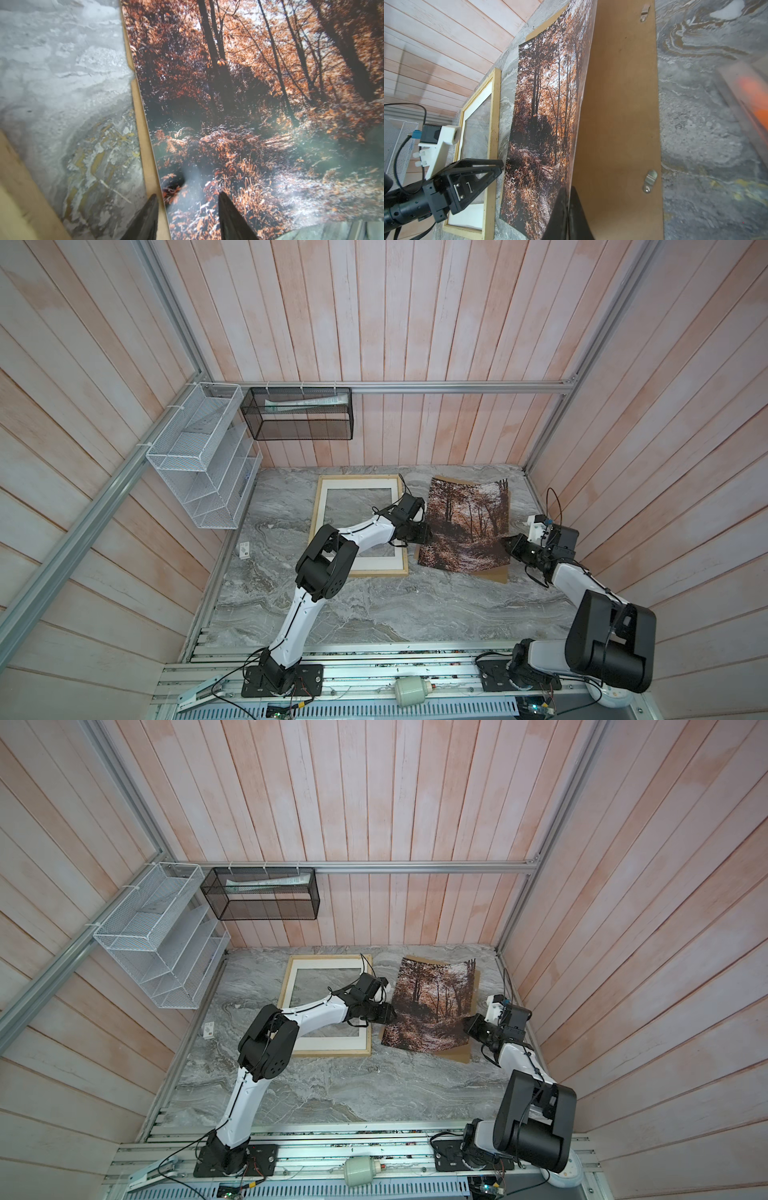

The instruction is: Put the photo into the frame

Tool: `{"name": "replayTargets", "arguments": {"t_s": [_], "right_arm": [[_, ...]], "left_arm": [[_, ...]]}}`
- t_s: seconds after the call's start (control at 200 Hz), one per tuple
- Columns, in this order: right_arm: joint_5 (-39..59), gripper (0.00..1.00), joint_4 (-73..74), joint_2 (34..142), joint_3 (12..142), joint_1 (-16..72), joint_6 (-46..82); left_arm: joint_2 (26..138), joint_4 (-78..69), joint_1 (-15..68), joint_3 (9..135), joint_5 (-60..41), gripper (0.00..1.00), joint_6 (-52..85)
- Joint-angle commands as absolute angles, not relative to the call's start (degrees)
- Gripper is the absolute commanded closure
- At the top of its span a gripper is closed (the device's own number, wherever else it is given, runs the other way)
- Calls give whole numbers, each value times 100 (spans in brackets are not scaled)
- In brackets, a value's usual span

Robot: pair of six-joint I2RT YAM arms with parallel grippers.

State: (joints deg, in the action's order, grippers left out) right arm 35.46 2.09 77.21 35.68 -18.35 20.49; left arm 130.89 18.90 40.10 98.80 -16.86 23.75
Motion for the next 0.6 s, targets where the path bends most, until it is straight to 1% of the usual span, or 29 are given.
{"name": "replayTargets", "arguments": {"t_s": [0.0, 0.23, 0.595], "right_arm": [[3351, 94, -40, 7527, 3785, -1706, 1882], [3086, 95, -351, 7178, 4058, -1370, 1764], [2218, 95, -915, 6776, 4685, -214, 1564]], "left_arm": [[12764, 1888, 4030, 10070, -1547, 51, 2216], [12561, 1897, 4032, 10184, -1458, 50, 2181], [12271, 1820, 4067, 10806, -1318, 46, 2203]]}}
